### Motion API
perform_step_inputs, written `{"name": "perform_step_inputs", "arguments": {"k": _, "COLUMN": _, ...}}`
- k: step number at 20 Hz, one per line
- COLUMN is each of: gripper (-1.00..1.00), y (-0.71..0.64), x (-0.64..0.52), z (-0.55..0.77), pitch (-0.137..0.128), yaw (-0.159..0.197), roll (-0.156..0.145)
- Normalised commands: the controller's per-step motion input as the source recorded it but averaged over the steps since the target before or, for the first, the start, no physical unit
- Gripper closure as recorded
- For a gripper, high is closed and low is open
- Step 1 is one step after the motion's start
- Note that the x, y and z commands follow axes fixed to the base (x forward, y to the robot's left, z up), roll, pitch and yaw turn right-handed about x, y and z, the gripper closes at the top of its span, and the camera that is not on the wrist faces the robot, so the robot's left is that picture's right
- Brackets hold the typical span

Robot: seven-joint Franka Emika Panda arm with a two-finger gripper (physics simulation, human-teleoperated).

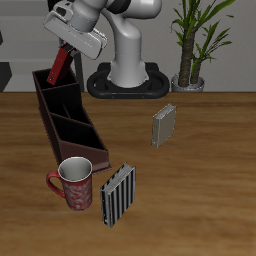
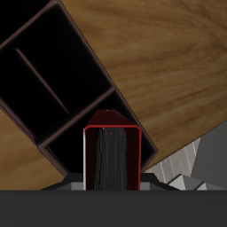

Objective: Place the red book into the right desk caddy's right compartment

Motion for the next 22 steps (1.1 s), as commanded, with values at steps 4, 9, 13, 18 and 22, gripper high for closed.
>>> {"name": "perform_step_inputs", "arguments": {"k": 4, "gripper": 1.00, "y": -0.17, "x": 0.06, "z": -0.20, "pitch": 0.070, "yaw": -0.032, "roll": -0.072}}
{"name": "perform_step_inputs", "arguments": {"k": 9, "gripper": 1.00, "y": -0.24, "x": 0.02, "z": -0.36, "pitch": 0.127, "yaw": -0.064, "roll": -0.085}}
{"name": "perform_step_inputs", "arguments": {"k": 13, "gripper": 1.00, "y": -0.05, "x": 0.01, "z": -0.15, "pitch": 0.046, "yaw": -0.021, "roll": -0.022}}
{"name": "perform_step_inputs", "arguments": {"k": 18, "gripper": -1.00, "y": 0.06, "x": -0.04, "z": -0.07, "pitch": 0.015, "yaw": -0.006, "roll": -0.010}}
{"name": "perform_step_inputs", "arguments": {"k": 22, "gripper": -1.00, "y": -0.06, "x": -0.02, "z": -0.08, "pitch": 0.022, "yaw": -0.026, "roll": -0.019}}
